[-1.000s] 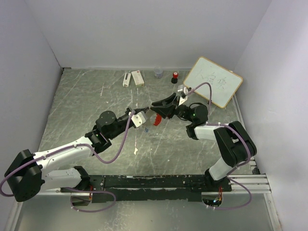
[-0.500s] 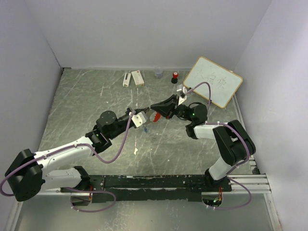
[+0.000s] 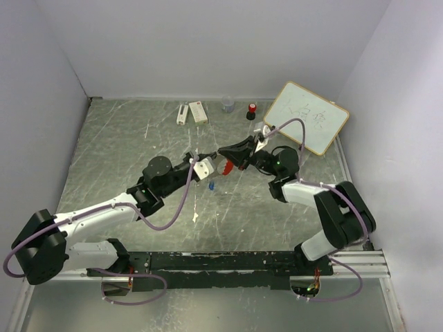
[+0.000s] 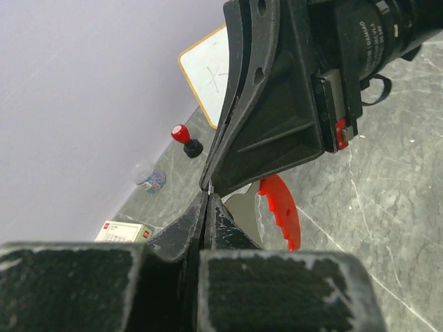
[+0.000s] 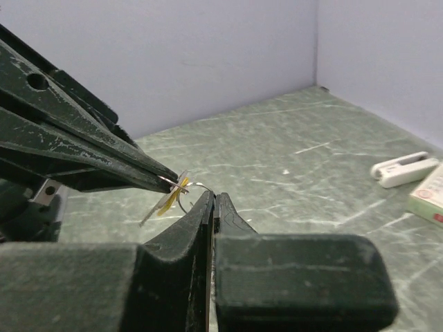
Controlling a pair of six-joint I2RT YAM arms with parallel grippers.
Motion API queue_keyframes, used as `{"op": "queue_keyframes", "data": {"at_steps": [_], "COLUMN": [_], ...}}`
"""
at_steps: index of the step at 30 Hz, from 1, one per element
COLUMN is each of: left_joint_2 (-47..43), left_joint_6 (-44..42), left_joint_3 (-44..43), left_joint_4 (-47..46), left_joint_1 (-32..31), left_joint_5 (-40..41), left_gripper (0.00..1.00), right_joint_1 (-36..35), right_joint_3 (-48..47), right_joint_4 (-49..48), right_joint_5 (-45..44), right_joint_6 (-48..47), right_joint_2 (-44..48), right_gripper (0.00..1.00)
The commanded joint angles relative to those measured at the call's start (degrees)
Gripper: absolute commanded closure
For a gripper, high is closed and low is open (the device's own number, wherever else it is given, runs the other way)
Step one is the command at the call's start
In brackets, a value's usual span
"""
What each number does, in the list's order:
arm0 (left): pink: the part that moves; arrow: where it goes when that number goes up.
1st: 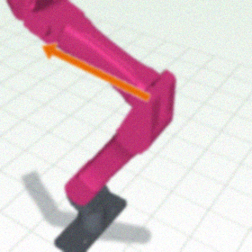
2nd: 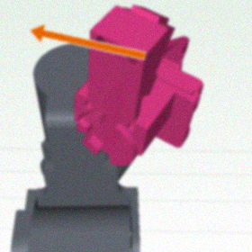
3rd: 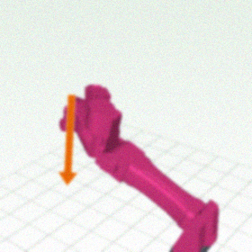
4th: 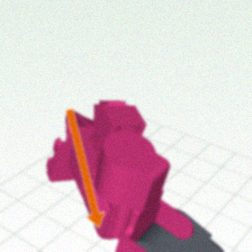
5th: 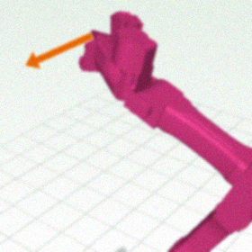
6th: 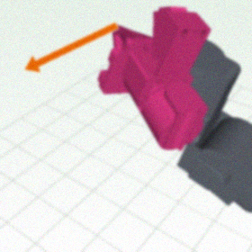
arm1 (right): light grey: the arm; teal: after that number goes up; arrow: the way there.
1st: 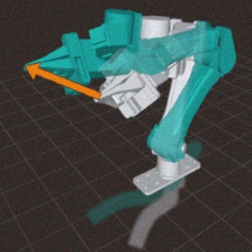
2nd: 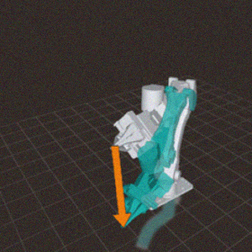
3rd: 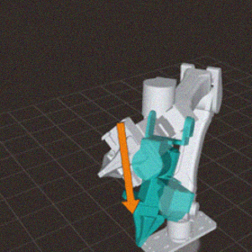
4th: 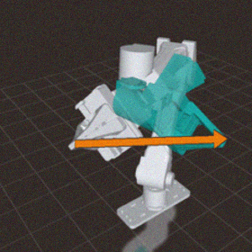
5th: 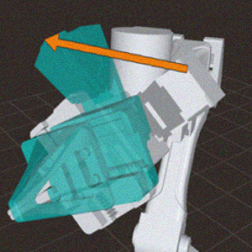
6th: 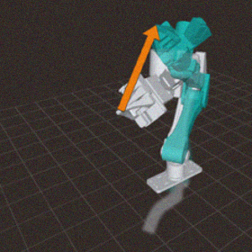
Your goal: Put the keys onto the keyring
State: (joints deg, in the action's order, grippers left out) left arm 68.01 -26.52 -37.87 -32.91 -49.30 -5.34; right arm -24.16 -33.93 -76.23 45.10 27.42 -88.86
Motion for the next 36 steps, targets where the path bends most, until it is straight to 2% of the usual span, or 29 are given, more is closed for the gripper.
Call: {"op": "queue_keyframes", "data": {"at_steps": [1,5,11,22,30,32,36], "left_joint_2": [1.2,2.2,3.2,4.7,4.9,4.9,4.9], "left_joint_6": [0.6,0.4,0.0,0.8,1.4,1.8,3.7], "left_joint_3": [-3.9,-5.2,-6.8,-7.4,-8.1,-8.5,-10.0], "left_joint_4": [1.2,2.4,5.0,5.5,6.8,7.7,9.6], "left_joint_1": [0.0,0.5,1.6,5.1,5.6,5.6,5.6], "left_joint_5": [1.0,0.4,-0.8,-6.1,-7.5,-7.3,-7.2], "left_gripper": [0.93,0.93,0.93,0.93,0.93,0.93,0.93], "right_joint_1": [-3.5,-7.2,-8.4,-9.1,-9.2,-9.3,-11.3], "right_joint_3": [0.0,0.2,1.9,3.6,1.7,0.7,0.5], "right_joint_4": [15.8,24.6,27.8,30.4,34.2,36.4,38.3], "right_joint_5": [-10.5,-16.7,-21.5,-22.9,-23.2,-23.4,-27.5], "right_joint_6": [-17.7,-25.7,-30.3,-36.9,-36.9,-36.6,-37.0], "right_joint_2": [7.8,11.5,15.8,19.3,18.3,18.3,19.4], "right_gripper": [1.00,1.00,1.00,1.00,1.00,0.90,0.80]}}
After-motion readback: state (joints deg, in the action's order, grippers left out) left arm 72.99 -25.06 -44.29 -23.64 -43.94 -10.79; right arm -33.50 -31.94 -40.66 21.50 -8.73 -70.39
